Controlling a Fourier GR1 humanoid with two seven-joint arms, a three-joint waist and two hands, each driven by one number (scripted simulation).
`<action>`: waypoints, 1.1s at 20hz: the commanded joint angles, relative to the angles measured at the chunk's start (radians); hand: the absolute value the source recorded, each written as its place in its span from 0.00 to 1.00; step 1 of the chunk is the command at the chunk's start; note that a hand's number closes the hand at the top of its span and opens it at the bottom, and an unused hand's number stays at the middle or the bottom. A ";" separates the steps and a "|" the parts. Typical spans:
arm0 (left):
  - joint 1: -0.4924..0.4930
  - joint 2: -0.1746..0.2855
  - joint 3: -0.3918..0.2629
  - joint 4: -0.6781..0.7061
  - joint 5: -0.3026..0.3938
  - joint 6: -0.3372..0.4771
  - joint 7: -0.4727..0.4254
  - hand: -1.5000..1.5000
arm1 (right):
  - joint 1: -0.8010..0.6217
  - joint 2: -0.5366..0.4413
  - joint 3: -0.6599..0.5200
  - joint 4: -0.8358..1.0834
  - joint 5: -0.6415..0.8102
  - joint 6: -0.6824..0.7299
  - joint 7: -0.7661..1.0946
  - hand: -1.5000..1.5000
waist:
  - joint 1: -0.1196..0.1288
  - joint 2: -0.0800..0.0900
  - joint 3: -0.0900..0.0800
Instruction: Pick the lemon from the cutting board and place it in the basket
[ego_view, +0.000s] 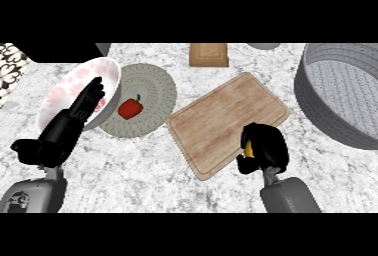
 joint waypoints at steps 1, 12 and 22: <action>-0.015 -0.023 -0.006 0.050 -0.022 0.023 -0.043 0.50 | -0.107 0.020 -0.067 0.011 -0.147 -0.086 0.134 1.00 | 0.001 0.001 0.001; 0.058 -0.027 -0.022 -0.012 -0.021 0.011 -0.029 0.50 | -0.163 0.021 0.025 -0.347 -0.193 -0.397 0.266 1.00 | -0.007 -0.008 0.000; 0.003 0.010 0.014 0.030 0.004 -0.033 -0.036 0.50 | -0.405 -0.036 -0.121 -0.449 -0.089 -0.134 0.539 1.00 | -0.004 -0.005 -0.001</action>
